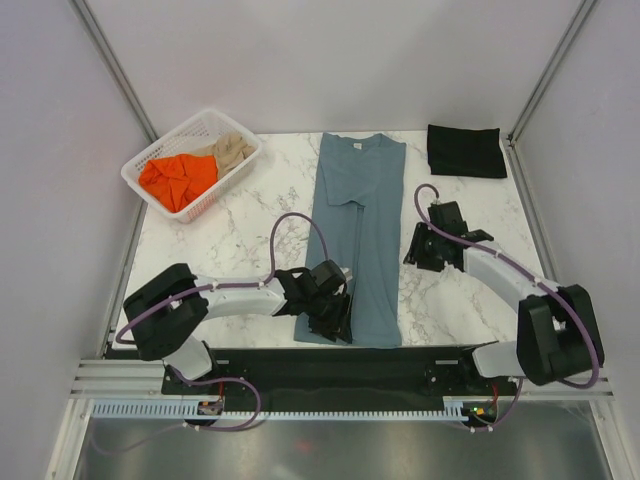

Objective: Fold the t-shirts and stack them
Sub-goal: Fold the tshirt

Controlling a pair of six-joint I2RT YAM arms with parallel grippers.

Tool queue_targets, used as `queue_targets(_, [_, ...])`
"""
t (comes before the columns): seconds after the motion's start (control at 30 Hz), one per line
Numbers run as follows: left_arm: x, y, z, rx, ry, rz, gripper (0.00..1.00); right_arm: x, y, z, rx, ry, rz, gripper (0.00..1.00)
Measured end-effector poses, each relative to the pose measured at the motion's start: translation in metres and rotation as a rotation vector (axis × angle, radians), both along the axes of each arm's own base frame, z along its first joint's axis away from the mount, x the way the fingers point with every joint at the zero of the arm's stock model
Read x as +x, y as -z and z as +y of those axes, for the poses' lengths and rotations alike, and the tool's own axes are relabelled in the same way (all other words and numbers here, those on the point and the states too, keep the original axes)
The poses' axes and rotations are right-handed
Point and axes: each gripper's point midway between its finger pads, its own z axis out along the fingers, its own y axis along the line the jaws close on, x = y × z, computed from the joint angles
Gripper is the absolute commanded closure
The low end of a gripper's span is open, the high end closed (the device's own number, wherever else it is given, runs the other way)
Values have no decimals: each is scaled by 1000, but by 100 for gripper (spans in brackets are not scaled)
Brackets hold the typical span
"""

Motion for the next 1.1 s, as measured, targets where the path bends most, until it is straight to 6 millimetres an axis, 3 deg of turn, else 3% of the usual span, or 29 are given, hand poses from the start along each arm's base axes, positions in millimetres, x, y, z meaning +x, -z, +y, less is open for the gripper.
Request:
queue_targets(0.17, [3, 0, -2, 4, -4, -14, 47, 37, 5, 2, 73, -48, -27, 52])
queue_targets(0.3, [7, -1, -9, -1, -5, -19, 47, 48, 7, 14, 116, -113, -40, 52])
queue_targets(0.63, [13, -6, -13, -10, -23, -46, 46, 50, 14, 23, 149, -168, -39, 54])
queue_targets(1.1, [23, -5, -24, -10, -43, -57, 64, 50, 36, 23, 148, -179, -9, 59])
